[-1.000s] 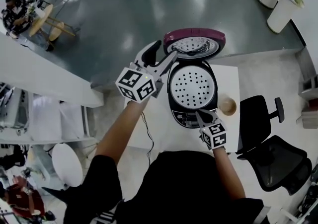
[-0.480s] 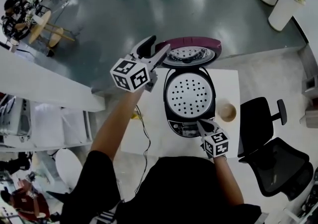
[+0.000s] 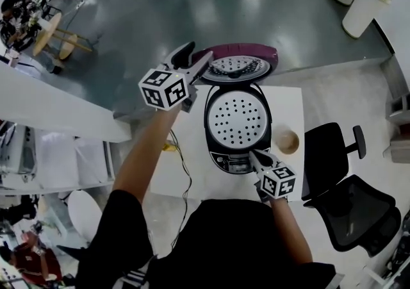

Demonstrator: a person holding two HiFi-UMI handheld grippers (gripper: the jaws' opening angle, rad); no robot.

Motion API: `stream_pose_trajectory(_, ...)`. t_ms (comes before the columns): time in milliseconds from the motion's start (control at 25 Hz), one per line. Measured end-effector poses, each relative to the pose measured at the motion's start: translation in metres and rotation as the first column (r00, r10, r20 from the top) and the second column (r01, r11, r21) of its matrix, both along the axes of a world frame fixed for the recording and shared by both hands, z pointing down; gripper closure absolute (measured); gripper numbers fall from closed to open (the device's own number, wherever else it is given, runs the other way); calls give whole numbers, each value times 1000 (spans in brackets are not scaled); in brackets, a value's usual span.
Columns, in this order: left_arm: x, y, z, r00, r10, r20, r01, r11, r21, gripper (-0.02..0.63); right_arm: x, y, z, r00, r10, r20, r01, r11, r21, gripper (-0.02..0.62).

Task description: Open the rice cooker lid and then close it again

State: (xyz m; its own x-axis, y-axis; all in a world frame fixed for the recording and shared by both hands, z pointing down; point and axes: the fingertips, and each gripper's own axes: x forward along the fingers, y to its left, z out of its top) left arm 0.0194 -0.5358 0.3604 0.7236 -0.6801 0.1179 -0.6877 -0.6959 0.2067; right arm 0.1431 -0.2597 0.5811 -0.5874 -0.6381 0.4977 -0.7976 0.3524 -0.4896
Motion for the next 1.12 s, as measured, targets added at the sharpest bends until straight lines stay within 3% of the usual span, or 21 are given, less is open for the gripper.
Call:
stream_pose_trajectory(200,3,1,-1,1000,16,24,-16,1000,12,361,-4,2,-9,1000,-17,9,16,1000,14,595)
stream_pose_trajectory(560,14,5,-4,976,161,148,-167,986,26,417,1,6,-11,1000,-12,-2,12,1000,20,595)
stream_pose_trajectory(720,24,9,-6,915,249,318,-273,961,32,467,2,8,-9,1000,-12,-7,12,1000,17,595)
stream_pose_trajectory(880,29,10,-4,867,346,358,-349,935,-60,486,-1,9,-10,1000,-15,-1,15,1000,20,595)
stream_pose_trajectory(1120,34,13,-1,792,414,448,-388,909,-154,515,-4,9,-14,1000,-16,6,16,999,33,595)
